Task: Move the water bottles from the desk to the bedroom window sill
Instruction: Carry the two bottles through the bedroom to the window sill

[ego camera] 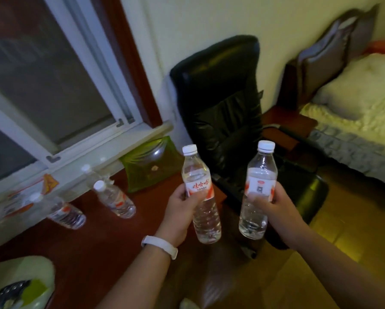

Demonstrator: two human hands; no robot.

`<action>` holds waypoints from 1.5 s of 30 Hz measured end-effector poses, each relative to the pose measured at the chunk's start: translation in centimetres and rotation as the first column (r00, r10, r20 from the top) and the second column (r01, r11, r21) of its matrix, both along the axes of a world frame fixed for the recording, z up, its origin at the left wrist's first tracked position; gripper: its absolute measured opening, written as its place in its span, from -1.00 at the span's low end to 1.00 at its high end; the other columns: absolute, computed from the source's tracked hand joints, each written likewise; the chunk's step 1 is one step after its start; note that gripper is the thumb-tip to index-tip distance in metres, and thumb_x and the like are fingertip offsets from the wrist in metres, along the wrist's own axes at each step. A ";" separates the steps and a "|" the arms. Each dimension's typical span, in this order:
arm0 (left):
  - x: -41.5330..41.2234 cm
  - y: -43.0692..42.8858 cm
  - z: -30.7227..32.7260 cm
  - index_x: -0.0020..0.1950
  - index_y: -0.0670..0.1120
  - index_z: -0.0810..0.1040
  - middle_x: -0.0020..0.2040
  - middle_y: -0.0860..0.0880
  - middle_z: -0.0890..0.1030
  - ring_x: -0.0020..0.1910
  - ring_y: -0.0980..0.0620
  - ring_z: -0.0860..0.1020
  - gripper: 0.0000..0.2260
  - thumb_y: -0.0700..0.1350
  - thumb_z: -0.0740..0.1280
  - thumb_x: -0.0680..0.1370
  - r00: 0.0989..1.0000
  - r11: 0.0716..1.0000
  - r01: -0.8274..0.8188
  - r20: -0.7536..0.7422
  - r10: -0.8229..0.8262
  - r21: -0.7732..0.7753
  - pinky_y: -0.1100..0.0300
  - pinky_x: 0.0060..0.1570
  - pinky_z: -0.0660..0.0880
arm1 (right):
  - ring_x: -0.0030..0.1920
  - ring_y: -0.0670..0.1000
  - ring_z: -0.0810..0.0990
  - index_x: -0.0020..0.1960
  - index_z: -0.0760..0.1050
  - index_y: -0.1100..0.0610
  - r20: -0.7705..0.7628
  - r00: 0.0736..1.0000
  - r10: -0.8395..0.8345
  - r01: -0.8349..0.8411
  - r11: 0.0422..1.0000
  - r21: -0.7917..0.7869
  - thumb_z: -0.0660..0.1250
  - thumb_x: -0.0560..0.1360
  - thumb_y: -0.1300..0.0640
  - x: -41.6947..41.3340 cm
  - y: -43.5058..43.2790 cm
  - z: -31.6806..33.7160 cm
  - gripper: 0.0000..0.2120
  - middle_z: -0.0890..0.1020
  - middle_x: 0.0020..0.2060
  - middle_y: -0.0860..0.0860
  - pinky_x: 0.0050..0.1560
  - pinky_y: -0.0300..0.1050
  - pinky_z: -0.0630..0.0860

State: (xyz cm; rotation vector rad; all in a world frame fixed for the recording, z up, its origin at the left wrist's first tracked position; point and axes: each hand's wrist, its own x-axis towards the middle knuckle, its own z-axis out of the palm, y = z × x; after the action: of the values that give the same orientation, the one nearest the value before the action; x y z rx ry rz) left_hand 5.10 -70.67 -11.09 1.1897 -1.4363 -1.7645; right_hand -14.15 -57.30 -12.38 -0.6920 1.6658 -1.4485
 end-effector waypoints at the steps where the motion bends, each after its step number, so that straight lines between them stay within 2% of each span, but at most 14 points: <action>1: -1.5 1.1 0.2 0.17 0.01 0.62 0.02 -0.01 0.73 0.04 -0.05 0.69 -0.74 -0.13 0.46 0.49 1.000 1.000 0.031 0.004 -0.031 -0.001 -0.07 0.08 0.58 | 0.02 -0.08 0.68 0.27 0.43 -0.04 0.004 1.000 -0.031 0.031 0.999 -0.012 0.44 0.50 0.10 -1.2 1.7 0.2 -0.62 0.66 0.09 -0.03 -0.09 -0.17 0.59; 4: -6.3 4.7 0.7 0.17 0.04 0.62 0.08 -0.03 0.71 0.10 -0.08 0.66 -0.72 -0.09 0.48 0.46 0.987 0.987 0.157 0.011 -0.157 -0.009 -0.14 0.16 0.54 | 0.05 -0.06 0.68 0.29 0.43 -0.03 -0.003 0.994 -0.105 0.105 0.994 -0.009 0.45 0.49 0.08 -4.8 7.1 0.4 -0.59 0.67 0.09 -0.04 -0.02 -0.07 0.60; 9: -14.6 10.7 1.6 0.15 -0.02 0.60 0.03 -0.02 0.71 0.03 -0.02 0.68 -0.76 -0.16 0.44 0.50 0.948 0.947 0.317 -0.006 -0.318 -0.050 0.04 0.03 0.57 | 0.05 -0.04 0.69 0.31 0.43 -0.06 -0.031 0.966 -0.258 0.259 0.966 0.020 0.49 0.45 -0.01 -9.9 14.8 0.5 -0.52 0.67 0.08 -0.06 0.05 0.05 0.64; 12: -18.9 13.4 1.7 0.17 -0.04 0.61 0.03 -0.04 0.71 0.04 -0.05 0.68 -0.76 -0.16 0.44 0.51 0.911 0.909 0.411 -0.002 -0.412 -0.064 0.01 0.03 0.58 | 0.05 -0.02 0.69 0.32 0.42 -0.03 -0.029 0.944 -0.328 0.329 0.944 0.016 0.47 0.46 -0.01 -12.3 18.5 0.6 -0.52 0.67 0.09 -0.04 0.05 0.08 0.65; 18: -26.7 16.9 1.4 0.15 -0.05 0.62 0.05 -0.06 0.71 0.07 -0.09 0.67 -0.77 -0.15 0.45 0.50 0.813 0.812 0.581 -0.001 -0.582 -0.053 -0.08 0.11 0.56 | -0.03 -0.07 0.71 0.27 0.45 -0.01 -0.031 0.870 -0.492 0.493 0.870 -0.002 0.49 0.45 0.04 -16.4 24.5 0.4 -0.57 0.68 0.05 -0.03 -0.09 -0.07 0.65; 21: -30.8 18.0 1.1 0.14 -0.07 0.63 0.04 -0.09 0.71 0.05 -0.13 0.67 -0.78 -0.15 0.44 0.50 0.754 0.754 0.656 -0.012 -0.657 -0.034 -0.07 0.08 0.58 | -0.02 -0.09 0.70 0.19 0.48 -0.09 -0.006 0.809 -0.588 0.588 0.809 -0.004 0.49 0.45 0.07 -18.4 26.8 0.2 -0.65 0.69 0.02 -0.05 -0.11 -0.13 0.61; 23: -33.8 18.4 0.6 0.14 -0.08 0.63 0.03 -0.11 0.71 0.04 -0.14 0.67 -0.78 -0.15 0.44 0.50 0.706 0.706 0.708 -0.019 -0.708 -0.029 -0.06 0.05 0.58 | -0.01 -0.10 0.69 0.21 0.48 -0.08 -0.015 0.767 -0.642 0.642 0.767 0.009 0.48 0.45 0.04 -19.9 28.0 -0.2 -0.63 0.68 0.03 -0.07 -0.13 -0.19 0.59; 28: -42.5 18.9 -0.8 0.15 -0.09 0.63 0.04 -0.17 0.70 0.05 -0.23 0.66 -0.62 -0.06 0.55 0.37 0.565 0.566 0.825 -0.053 -0.824 -0.003 -0.15 0.06 0.59 | 0.11 -0.01 0.65 0.32 0.42 -0.02 -0.050 0.669 -0.741 0.743 0.666 0.064 0.46 0.29 -0.18 -24.5 29.9 -1.0 -0.35 0.65 0.12 -0.03 -0.02 -0.08 0.61; 31: -47.9 19.0 -1.2 0.17 -0.06 0.61 0.07 -0.16 0.69 0.06 -0.24 0.66 -0.53 0.06 0.54 0.31 0.467 0.468 0.884 -0.052 -0.883 -0.016 -0.25 0.11 0.57 | 0.11 0.00 0.65 0.34 0.42 0.01 -0.056 0.610 -0.790 0.792 0.607 0.066 0.46 0.30 -0.15 -27.6 30.2 -0.9 -0.34 0.64 0.13 -0.01 -0.07 -0.14 0.61; 34: -52.8 19.3 -1.3 0.18 -0.08 0.60 0.07 -0.16 0.69 0.06 -0.21 0.66 -0.47 0.08 0.54 0.27 0.384 0.385 0.923 -0.066 -0.921 0.003 -0.25 0.11 0.57 | 0.08 0.00 0.67 0.30 0.44 0.03 -0.067 0.543 -0.837 0.840 0.540 0.060 0.47 0.35 -0.05 -30.7 30.3 -0.3 -0.45 0.66 0.09 0.00 -0.13 -0.17 0.62; 36: -55.8 19.8 -1.2 0.18 -0.07 0.60 0.07 -0.17 0.68 0.05 -0.21 0.66 -0.50 0.06 0.54 0.29 0.319 0.318 0.948 -0.088 -0.944 0.016 -0.20 0.09 0.59 | 0.07 0.01 0.67 0.28 0.45 0.01 -0.071 0.492 -0.868 0.871 0.488 0.058 0.48 0.39 -0.02 -32.6 30.8 0.3 -0.50 0.67 0.08 0.00 -0.06 -0.11 0.62; 39: -59.6 21.1 -0.9 0.16 -0.05 0.62 0.04 -0.13 0.70 0.02 -0.18 0.68 -0.59 0.01 0.53 0.35 0.248 0.248 0.969 -0.086 -0.965 0.003 -0.12 0.02 0.61 | 0.07 0.01 0.68 0.27 0.47 -0.03 -0.071 0.429 -0.900 0.903 0.428 0.034 0.49 0.33 -0.11 -34.5 32.2 1.3 -0.46 0.68 0.07 -0.01 0.08 0.07 0.62; 42: -62.7 22.8 -0.3 0.16 -0.07 0.62 0.02 -0.12 0.71 0.00 -0.17 0.69 -0.60 -0.01 0.51 0.35 0.201 0.201 0.979 -0.093 -0.975 0.008 -0.04 -0.04 0.60 | 0.08 -0.02 0.68 0.26 0.47 -0.05 -0.089 0.353 -0.932 0.936 0.352 0.019 0.48 0.30 -0.14 -36.0 33.6 2.3 -0.44 0.67 0.09 -0.02 0.12 0.09 0.62; 45: -66.1 25.6 0.0 0.12 -0.07 0.63 0.01 -0.12 0.71 -0.02 -0.17 0.68 -0.61 -0.01 0.51 0.34 0.140 0.140 0.990 -0.097 -0.985 0.005 -0.08 -0.01 0.60 | 0.09 0.03 0.68 0.25 0.48 -0.05 -0.080 0.271 -0.959 0.962 0.271 0.003 0.48 0.27 -0.16 -37.7 35.8 2.6 -0.42 0.67 0.09 0.00 0.11 0.11 0.62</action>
State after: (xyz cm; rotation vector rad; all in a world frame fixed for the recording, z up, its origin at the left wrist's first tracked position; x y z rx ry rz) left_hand -60.98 -45.07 -11.10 -0.1076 -2.4279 -2.6198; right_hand -51.88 -21.51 -9.75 0.5529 2.3107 -2.1719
